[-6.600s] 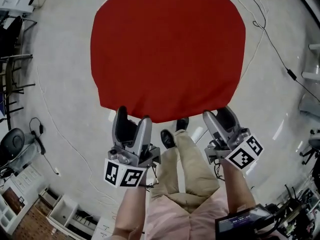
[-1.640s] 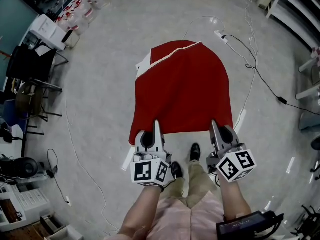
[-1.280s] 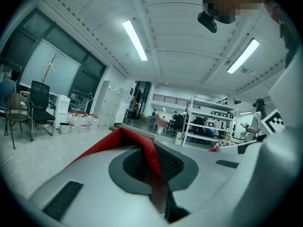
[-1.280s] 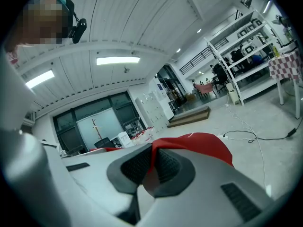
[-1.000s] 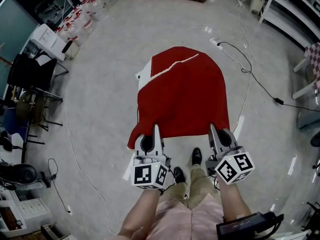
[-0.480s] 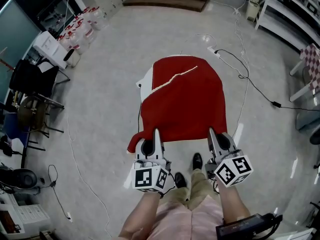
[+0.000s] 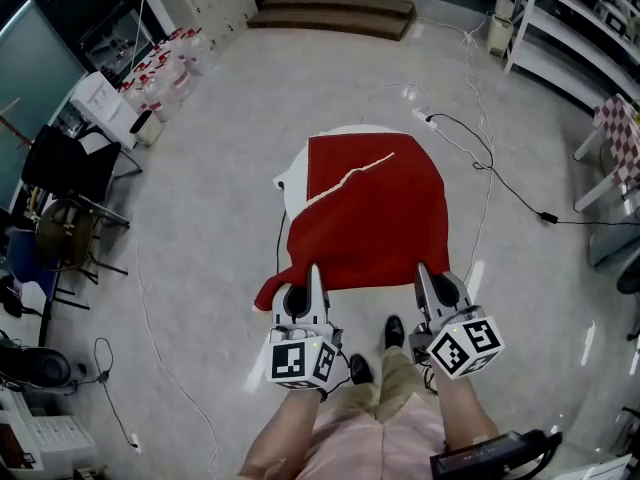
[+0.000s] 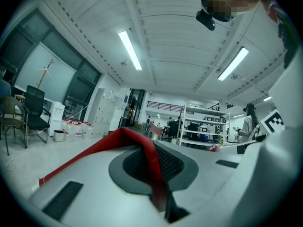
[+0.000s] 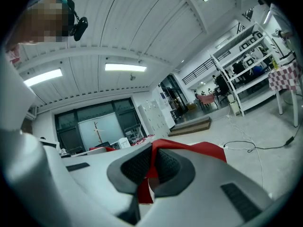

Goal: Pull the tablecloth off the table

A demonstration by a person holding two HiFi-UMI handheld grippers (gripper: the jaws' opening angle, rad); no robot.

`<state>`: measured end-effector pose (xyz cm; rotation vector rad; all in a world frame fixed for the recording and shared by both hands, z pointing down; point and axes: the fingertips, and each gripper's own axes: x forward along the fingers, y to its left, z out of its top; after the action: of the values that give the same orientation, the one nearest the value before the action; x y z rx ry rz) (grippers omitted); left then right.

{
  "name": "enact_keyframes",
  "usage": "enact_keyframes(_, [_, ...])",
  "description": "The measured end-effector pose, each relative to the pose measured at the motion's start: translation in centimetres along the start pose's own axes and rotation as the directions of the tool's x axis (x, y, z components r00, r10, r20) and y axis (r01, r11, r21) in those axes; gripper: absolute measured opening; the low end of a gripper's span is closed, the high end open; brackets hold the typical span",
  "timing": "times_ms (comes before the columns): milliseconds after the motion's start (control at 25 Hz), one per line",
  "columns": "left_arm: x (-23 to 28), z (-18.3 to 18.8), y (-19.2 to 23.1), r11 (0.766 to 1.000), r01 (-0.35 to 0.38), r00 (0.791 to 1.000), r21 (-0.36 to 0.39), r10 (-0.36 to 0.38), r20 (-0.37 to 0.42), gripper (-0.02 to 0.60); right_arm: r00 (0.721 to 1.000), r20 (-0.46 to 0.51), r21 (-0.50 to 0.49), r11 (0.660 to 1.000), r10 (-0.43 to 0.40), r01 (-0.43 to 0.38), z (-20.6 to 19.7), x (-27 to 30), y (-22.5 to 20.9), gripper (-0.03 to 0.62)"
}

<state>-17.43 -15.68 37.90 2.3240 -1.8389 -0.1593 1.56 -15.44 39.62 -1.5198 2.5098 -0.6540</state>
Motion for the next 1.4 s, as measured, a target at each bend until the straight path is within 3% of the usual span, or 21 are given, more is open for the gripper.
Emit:
enact_keyframes(240, [0.4,-1.1,-0.7,1.0,-0.002,1.0,0.01,0.002,0.015,0.04,1.0,0.015,-0.011,1.0,0.015,-0.014,-0.4,-0.1,-1.5,0.025])
enact_keyframes(480, [-1.2,0.1,-1.0,1.0,0.009,0.999,0.015,-0.01,0.033,0.04,0.999,0.04,-0.013,1.0,0.018,-0.017,0.4,-1.4,0.2,0.025])
enact_keyframes(1400, [-1.8,0.2,-1.9,0.999,0.018,0.999,0.048,-0.02,0.047,0.04,0.997,0.068,-0.016,0.999,0.039,-0.037,0.6,-2.2,0.1,0.025])
